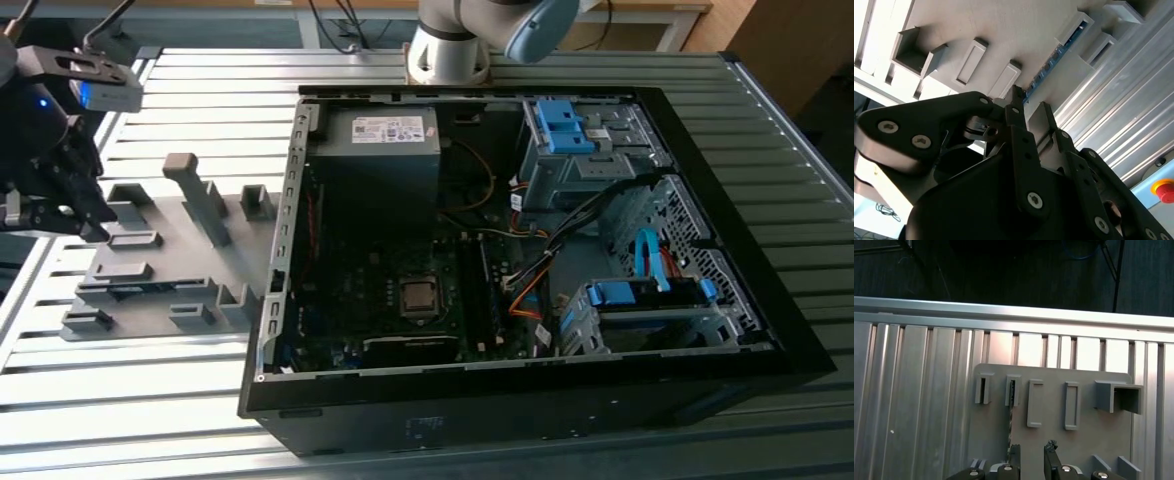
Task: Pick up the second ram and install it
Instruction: 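Pick up the second ram and move it above second insertion slot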
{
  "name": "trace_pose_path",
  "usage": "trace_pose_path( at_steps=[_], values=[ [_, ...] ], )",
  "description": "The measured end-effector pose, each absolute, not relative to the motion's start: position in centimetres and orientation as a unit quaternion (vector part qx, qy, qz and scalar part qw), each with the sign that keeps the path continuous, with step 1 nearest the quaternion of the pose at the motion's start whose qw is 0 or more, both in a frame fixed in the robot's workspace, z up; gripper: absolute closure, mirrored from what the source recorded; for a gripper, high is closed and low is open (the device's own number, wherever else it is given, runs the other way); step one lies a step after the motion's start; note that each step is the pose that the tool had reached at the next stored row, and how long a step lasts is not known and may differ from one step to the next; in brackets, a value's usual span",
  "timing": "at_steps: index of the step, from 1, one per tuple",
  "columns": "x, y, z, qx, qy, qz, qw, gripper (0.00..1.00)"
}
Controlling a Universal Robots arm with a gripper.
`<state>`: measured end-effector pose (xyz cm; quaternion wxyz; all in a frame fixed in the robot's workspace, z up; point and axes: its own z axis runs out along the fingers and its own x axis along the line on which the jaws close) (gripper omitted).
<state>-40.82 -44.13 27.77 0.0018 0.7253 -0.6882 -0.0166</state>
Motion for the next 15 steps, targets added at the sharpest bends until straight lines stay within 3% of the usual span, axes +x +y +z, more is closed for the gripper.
trace_pose_path(
  at_steps=[15],
  values=[
    [-40.8,-45.0,26.1,0.713,-0.701,-0.016,0.001,0.67]
  ],
)
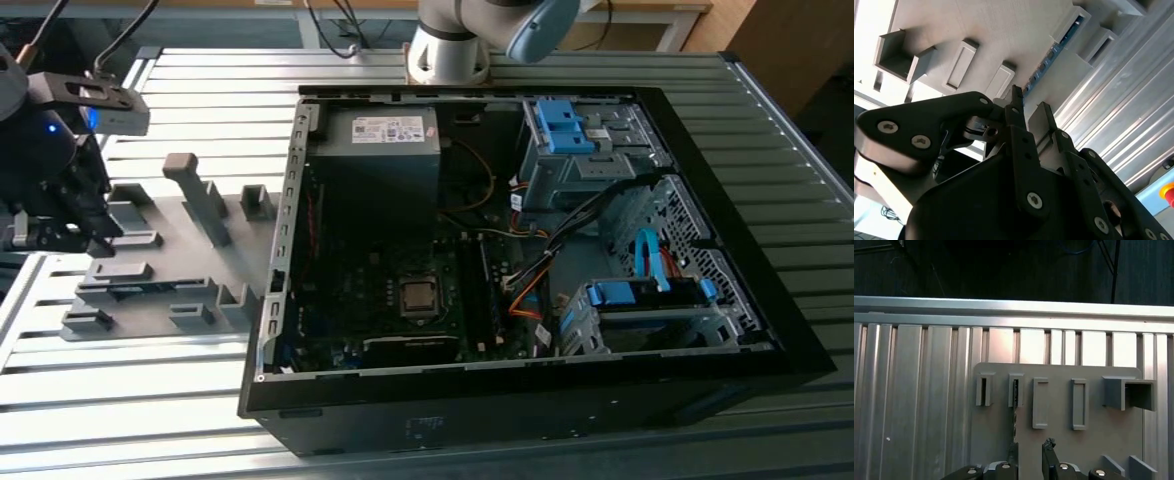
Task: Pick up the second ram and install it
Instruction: 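Pick up the second ram and move it above second insertion slot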
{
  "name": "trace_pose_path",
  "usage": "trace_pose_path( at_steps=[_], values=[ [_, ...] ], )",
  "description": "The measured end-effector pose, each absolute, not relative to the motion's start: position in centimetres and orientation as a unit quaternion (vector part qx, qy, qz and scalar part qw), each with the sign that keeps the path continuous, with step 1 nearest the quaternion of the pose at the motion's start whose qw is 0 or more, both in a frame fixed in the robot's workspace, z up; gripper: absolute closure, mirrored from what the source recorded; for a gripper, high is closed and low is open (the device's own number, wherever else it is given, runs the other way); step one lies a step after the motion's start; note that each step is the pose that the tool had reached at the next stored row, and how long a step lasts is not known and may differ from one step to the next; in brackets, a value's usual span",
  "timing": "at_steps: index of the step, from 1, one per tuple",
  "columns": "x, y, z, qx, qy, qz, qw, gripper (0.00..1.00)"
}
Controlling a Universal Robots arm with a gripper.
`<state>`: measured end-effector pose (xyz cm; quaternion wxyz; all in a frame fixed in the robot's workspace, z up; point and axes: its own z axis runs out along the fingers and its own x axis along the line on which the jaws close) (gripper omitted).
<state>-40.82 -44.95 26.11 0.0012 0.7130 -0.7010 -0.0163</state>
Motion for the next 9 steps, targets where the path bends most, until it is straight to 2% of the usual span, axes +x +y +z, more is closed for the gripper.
trace_pose_path(
  at_steps=[9],
  values=[
    [-40.8,-45.2,24.9,0.713,-0.701,-0.016,0.001,0.67]
  ],
)
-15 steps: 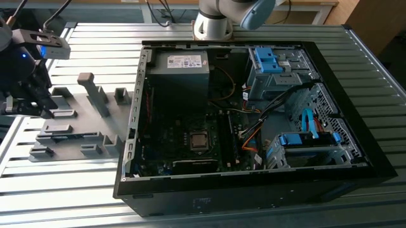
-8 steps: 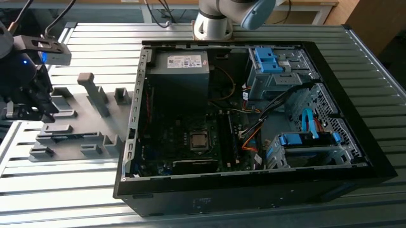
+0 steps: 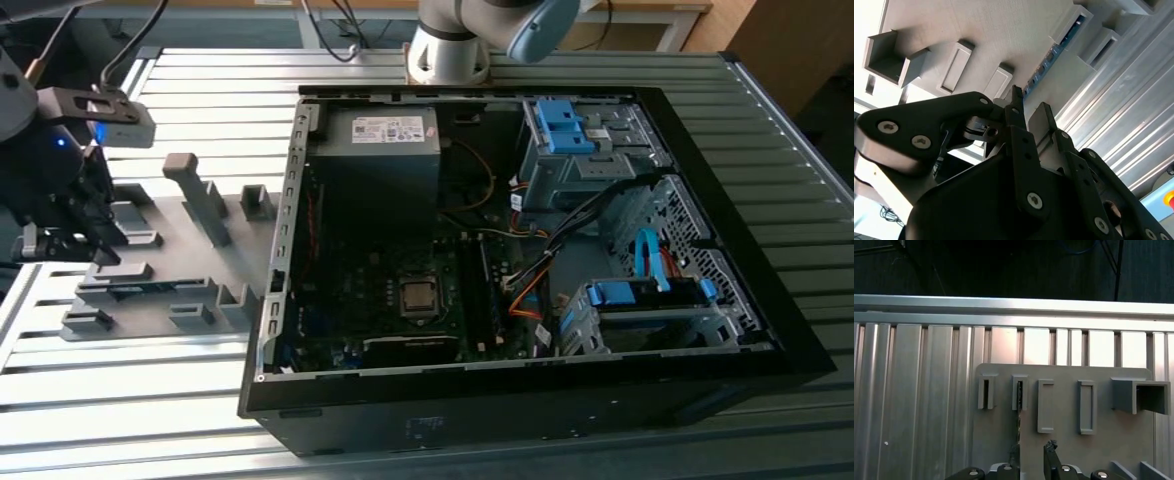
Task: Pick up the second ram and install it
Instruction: 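Pick up the second ram and move it above second insertion slot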
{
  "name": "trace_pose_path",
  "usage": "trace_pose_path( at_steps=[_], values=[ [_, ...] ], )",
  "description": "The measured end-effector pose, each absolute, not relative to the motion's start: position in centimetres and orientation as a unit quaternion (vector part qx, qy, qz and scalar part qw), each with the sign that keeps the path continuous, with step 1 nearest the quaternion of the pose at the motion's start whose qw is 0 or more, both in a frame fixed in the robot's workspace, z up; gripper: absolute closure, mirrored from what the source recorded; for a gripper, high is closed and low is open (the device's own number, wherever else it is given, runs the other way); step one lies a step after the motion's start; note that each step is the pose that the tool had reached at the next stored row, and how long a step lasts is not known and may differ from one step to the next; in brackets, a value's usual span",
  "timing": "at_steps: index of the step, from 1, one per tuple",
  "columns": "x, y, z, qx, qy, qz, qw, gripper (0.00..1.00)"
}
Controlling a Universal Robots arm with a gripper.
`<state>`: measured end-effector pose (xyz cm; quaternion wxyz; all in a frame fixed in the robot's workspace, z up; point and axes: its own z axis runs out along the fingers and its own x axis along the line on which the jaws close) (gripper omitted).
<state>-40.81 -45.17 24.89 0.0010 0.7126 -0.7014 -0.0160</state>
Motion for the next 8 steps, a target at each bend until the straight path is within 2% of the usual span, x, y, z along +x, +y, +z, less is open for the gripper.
trace_pose_path(
  at_steps=[8],
  values=[
    [-40.8,-45.4,23.6,0.712,-0.702,-0.016,0.001,0.67]
  ],
)
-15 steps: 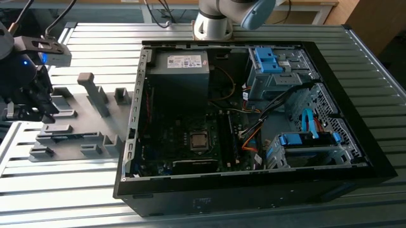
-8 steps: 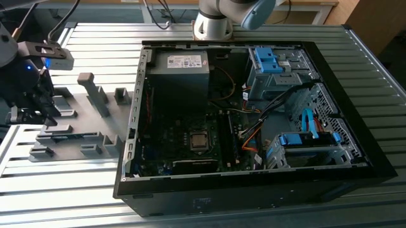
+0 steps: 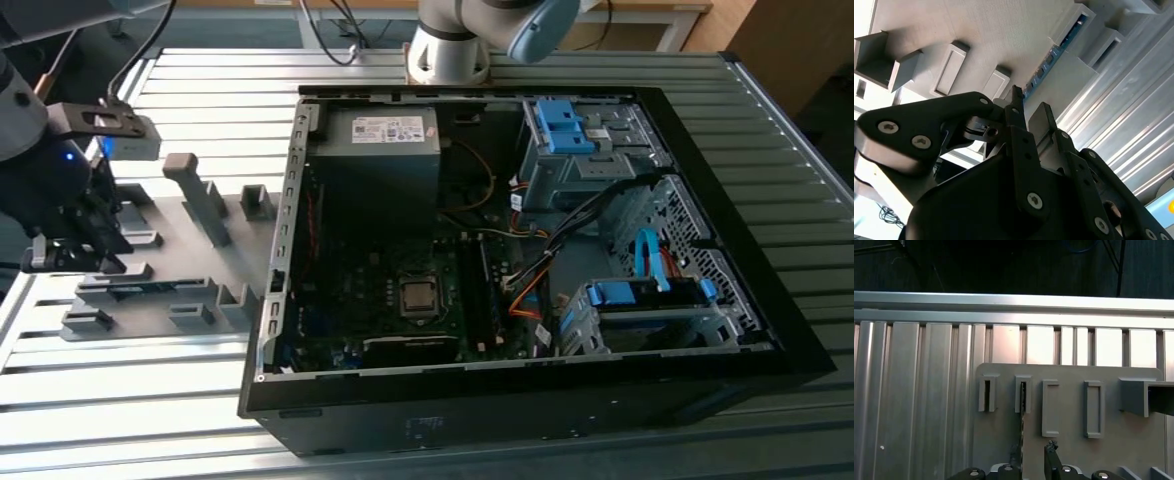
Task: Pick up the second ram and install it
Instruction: 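Pick up the second ram and move it above second insertion slot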
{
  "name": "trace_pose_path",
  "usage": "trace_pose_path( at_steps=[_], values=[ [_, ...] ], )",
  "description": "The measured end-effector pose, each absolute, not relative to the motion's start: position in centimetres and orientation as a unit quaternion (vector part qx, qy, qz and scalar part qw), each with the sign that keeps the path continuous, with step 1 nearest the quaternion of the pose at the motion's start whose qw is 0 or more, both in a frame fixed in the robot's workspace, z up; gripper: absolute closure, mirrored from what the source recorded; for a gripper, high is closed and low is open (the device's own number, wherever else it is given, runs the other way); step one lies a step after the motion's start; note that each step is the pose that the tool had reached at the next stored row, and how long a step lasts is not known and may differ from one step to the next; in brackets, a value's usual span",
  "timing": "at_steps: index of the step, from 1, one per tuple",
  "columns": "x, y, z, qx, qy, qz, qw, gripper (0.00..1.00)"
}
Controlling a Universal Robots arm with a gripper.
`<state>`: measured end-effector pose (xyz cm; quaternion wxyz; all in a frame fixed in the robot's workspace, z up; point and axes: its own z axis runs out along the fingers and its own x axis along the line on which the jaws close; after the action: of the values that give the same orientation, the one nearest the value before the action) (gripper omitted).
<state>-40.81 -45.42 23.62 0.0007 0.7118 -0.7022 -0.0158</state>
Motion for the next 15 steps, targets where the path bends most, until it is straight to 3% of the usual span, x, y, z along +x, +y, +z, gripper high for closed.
trace_pose_path(
  at_steps=[15],
  values=[
    [-40.8,-45.7,22.1,0.712,-0.702,-0.012,-0.002,0.67]
  ],
)
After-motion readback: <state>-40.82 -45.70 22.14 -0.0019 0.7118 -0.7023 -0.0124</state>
